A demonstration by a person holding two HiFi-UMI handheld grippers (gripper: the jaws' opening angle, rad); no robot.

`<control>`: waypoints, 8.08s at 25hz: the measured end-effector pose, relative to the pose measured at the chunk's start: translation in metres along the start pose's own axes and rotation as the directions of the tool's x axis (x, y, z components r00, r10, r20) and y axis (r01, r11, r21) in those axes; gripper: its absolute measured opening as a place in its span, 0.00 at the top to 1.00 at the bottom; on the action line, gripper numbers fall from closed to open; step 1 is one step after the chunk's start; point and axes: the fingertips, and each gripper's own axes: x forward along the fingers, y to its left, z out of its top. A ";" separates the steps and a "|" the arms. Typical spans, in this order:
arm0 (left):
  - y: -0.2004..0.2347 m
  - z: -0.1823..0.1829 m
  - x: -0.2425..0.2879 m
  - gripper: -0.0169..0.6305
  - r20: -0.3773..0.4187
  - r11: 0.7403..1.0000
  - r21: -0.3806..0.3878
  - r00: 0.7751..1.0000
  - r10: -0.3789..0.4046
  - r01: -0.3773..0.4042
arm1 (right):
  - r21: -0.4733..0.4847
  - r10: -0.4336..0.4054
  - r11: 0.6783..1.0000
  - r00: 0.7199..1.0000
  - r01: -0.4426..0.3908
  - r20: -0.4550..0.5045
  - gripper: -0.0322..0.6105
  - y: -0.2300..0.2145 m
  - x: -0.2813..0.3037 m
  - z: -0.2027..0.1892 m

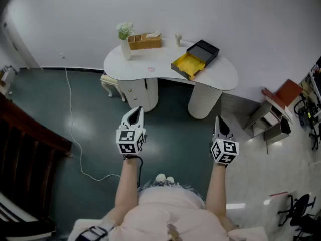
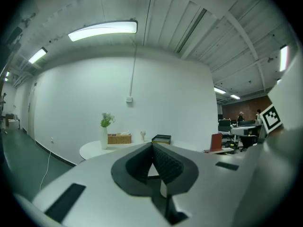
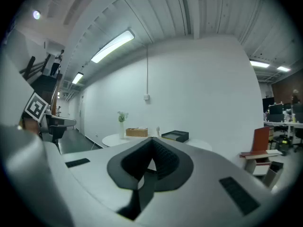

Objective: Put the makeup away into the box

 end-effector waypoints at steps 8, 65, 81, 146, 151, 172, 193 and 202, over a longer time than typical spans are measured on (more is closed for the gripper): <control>0.004 -0.003 0.005 0.93 -0.001 1.000 -0.006 1.000 0.002 -0.002 | 0.013 0.019 1.000 1.000 -0.020 0.005 0.93 0.006 0.008 0.000; 0.021 -0.020 0.064 0.93 -0.048 0.996 0.004 0.995 -0.086 0.087 | 0.092 -0.051 0.995 0.995 0.043 0.082 0.20 0.011 0.039 -0.009; 0.058 -0.020 0.181 0.93 -0.053 0.999 0.007 0.998 -0.046 0.046 | 0.088 -0.008 0.996 0.995 0.000 0.095 0.20 -0.020 0.176 -0.004; 0.266 -0.092 0.380 0.93 -0.273 0.923 -0.184 0.920 0.282 -0.338 | 0.076 0.655 0.734 0.676 -0.674 -0.337 0.20 0.243 0.583 -0.091; 0.266 -0.106 0.378 0.93 -0.283 0.919 -0.203 0.919 0.275 -0.337 | 0.066 0.618 0.733 0.624 -0.677 -0.478 0.20 0.253 0.581 -0.140; 0.258 -0.135 0.364 0.93 -0.322 0.917 -0.228 0.915 0.245 -0.326 | -0.032 0.467 0.755 0.570 -0.655 -0.676 0.49 0.252 0.577 -0.200; 0.227 -0.061 0.437 0.93 -0.218 0.976 -0.147 0.968 0.127 -0.162 | -0.067 0.402 0.876 0.798 -0.478 -0.449 0.57 0.176 0.601 -0.074; 0.136 -0.017 0.525 0.93 -0.162 0.993 -0.083 0.983 -0.093 0.080 | -0.074 0.171 0.974 0.908 -0.215 -0.383 0.57 0.039 0.593 -0.036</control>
